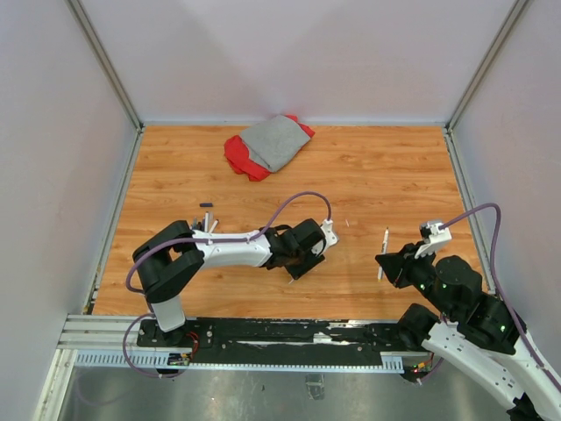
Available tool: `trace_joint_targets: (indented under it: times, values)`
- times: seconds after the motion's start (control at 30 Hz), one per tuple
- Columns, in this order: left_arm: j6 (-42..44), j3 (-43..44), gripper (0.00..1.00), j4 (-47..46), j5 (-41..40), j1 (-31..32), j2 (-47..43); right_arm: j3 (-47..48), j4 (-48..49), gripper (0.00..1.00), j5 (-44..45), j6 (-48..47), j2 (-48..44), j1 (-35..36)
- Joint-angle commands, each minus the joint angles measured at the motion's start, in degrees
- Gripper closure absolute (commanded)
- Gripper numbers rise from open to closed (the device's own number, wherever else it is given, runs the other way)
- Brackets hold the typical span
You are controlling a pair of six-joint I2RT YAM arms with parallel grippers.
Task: Insert the pens into the pen caps
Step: Adjust the pen cap at the center of the board.
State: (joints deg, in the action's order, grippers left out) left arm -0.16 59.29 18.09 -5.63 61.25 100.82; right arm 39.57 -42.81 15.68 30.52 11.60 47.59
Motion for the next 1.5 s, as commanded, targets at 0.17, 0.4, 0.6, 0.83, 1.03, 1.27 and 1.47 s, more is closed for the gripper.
trace_joint_targets:
  times: [0.17,0.4,0.6,0.83,1.03,1.27,1.47]
  values:
    - [0.8,-2.7,0.34,-1.9,0.0,0.1,-1.7,1.2,0.0,0.93,0.7,-0.8,0.8,0.2]
    - [-5.2,-5.6,0.26,-8.6,-4.0,0.1,-9.0,0.8,0.8,0.92,0.1,-0.7,1.0,0.2]
    - [-16.0,-6.7,0.21,-11.5,-15.3,0.1,-15.4,0.7,0.6,0.92,0.2,-0.7,0.9,0.2]
    - [-36.7,-4.3,0.21,-4.7,-24.8,0.1,-17.2,0.5,0.8,0.92,0.2,-0.6,1.0,0.2]
    - [-45.9,-5.1,0.21,-3.2,-26.8,0.7,-18.1,0.5,0.9,0.92,0.1,-0.5,1.1,0.2]
    - [-55.9,-3.2,0.24,2.2,-34.6,4.0,-17.0,0.1,1.0,0.92,0.0,-0.2,1.2,0.2]
    - [-70.0,-2.0,0.29,7.9,-36.8,5.4,-14.2,-0.4,0.9,0.92,0.1,-0.3,1.1,0.2]
